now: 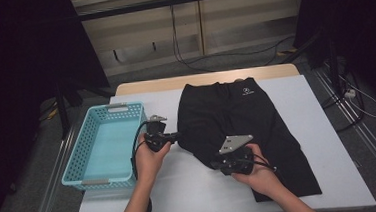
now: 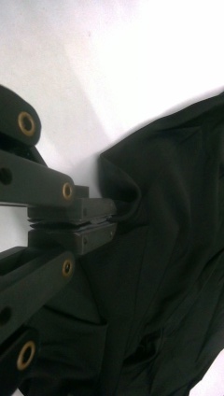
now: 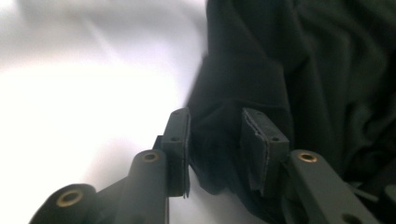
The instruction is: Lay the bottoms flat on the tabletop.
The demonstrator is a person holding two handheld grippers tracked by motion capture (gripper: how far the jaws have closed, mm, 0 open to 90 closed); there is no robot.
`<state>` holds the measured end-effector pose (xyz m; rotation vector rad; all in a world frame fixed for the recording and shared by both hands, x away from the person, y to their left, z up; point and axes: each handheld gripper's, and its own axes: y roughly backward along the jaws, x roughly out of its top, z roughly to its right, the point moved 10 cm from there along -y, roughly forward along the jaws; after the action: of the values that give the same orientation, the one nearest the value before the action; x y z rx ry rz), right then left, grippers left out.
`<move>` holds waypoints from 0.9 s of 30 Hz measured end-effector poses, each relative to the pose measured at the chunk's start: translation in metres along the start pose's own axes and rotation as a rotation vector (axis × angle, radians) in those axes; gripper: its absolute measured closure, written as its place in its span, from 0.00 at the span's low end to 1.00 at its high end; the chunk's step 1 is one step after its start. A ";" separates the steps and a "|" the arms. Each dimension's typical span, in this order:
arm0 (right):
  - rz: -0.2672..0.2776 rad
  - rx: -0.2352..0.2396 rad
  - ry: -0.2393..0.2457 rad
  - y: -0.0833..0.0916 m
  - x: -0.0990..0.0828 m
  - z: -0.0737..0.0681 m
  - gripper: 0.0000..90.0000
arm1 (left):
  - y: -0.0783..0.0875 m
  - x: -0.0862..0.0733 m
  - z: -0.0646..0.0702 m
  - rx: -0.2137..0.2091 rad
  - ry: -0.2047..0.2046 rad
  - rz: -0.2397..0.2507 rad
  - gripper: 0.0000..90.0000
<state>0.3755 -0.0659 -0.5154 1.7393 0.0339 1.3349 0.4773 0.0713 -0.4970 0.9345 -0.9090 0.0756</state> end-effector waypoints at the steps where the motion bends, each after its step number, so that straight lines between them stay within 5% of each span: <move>1: -0.011 -0.004 -0.006 -0.004 -0.003 0.001 0.70 | 0.000 0.000 0.000 -0.002 0.001 0.001 0.97; 4: -0.035 -0.024 0.016 -0.011 -0.008 0.004 0.73 | 0.001 0.001 0.001 -0.005 0.004 0.011 0.97; 8: -0.030 -0.029 0.009 -0.010 -0.008 0.010 0.92 | 0.002 0.005 0.007 -0.010 -0.010 0.027 0.98; 10: -0.030 -0.006 0.002 -0.007 -0.007 0.008 0.93 | 0.004 0.007 0.009 -0.011 -0.016 0.031 0.98; 18: 0.073 0.057 -0.020 0.031 0.008 -0.002 0.93 | 0.007 0.006 -0.002 0.015 0.002 0.034 0.98; 23: 0.137 0.019 -0.126 0.051 0.006 0.028 0.94 | -0.002 0.000 -0.004 0.042 -0.009 0.003 0.98; 27: 0.118 -0.022 -0.169 0.052 -0.007 0.047 0.93 | -0.009 -0.003 -0.005 0.050 -0.029 -0.004 0.96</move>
<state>0.3842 -0.1296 -0.4863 1.8537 -0.1804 1.2619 0.4825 0.0698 -0.5064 0.9861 -0.9353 0.0820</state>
